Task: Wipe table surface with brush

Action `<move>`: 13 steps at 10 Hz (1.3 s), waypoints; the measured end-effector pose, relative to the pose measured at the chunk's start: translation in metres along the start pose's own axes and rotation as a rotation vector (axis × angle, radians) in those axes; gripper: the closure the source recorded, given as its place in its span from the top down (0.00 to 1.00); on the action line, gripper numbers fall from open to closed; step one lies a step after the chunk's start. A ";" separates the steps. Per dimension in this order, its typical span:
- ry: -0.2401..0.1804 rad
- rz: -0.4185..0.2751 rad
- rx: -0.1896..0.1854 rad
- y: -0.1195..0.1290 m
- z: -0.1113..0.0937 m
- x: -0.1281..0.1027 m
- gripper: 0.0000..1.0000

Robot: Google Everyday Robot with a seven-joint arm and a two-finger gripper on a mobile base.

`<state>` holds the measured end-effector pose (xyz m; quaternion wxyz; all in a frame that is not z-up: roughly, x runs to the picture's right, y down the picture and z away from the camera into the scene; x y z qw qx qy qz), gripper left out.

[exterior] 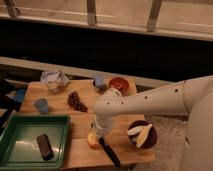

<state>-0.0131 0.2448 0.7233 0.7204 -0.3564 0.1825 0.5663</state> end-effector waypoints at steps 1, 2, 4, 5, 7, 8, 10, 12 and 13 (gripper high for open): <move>0.004 0.018 0.005 -0.003 0.002 0.004 0.00; 0.006 0.034 0.009 -0.009 0.004 0.004 0.00; 0.013 0.081 0.019 -0.033 0.006 -0.008 0.00; 0.017 0.101 0.022 -0.049 0.006 -0.019 0.00; 0.021 0.143 0.024 -0.082 0.007 -0.045 0.00; 0.020 0.155 0.023 -0.095 0.007 -0.058 0.00; 0.011 0.137 0.016 -0.098 0.004 -0.076 0.00; -0.004 0.094 0.007 -0.083 0.000 -0.085 0.00; -0.011 0.065 0.004 -0.071 -0.001 -0.084 0.00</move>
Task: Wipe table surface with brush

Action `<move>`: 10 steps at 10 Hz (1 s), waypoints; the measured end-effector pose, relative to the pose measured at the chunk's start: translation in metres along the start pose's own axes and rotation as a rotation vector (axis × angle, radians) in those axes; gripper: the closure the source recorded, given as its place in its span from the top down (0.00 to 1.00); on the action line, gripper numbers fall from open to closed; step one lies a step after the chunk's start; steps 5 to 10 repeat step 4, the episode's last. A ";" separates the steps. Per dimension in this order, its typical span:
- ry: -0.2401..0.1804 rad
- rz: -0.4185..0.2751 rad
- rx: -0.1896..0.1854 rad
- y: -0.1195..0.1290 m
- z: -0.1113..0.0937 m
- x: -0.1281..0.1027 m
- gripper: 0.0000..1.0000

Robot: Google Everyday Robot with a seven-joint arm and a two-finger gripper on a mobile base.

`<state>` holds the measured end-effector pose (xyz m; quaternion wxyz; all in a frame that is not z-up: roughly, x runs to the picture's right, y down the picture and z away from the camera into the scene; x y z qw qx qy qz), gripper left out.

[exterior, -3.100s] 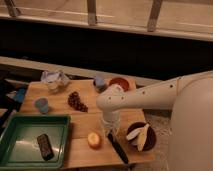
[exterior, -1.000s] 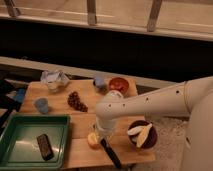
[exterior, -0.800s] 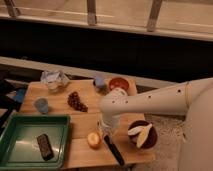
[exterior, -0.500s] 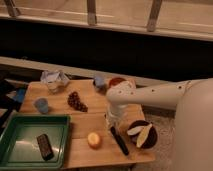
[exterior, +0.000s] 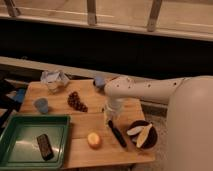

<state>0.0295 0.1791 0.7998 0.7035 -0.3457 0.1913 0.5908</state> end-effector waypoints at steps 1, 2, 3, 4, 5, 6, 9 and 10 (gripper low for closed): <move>-0.006 -0.033 -0.003 0.016 -0.001 0.005 0.00; -0.007 -0.061 -0.005 0.034 0.001 0.014 0.00; -0.007 -0.074 -0.006 0.046 0.002 0.023 0.00; -0.004 -0.076 -0.002 0.053 0.004 0.034 0.00; -0.004 -0.076 -0.002 0.053 0.004 0.034 0.00; -0.004 -0.076 -0.002 0.053 0.004 0.034 0.00; -0.004 -0.076 -0.002 0.053 0.004 0.034 0.00; -0.004 -0.076 -0.002 0.053 0.004 0.034 0.00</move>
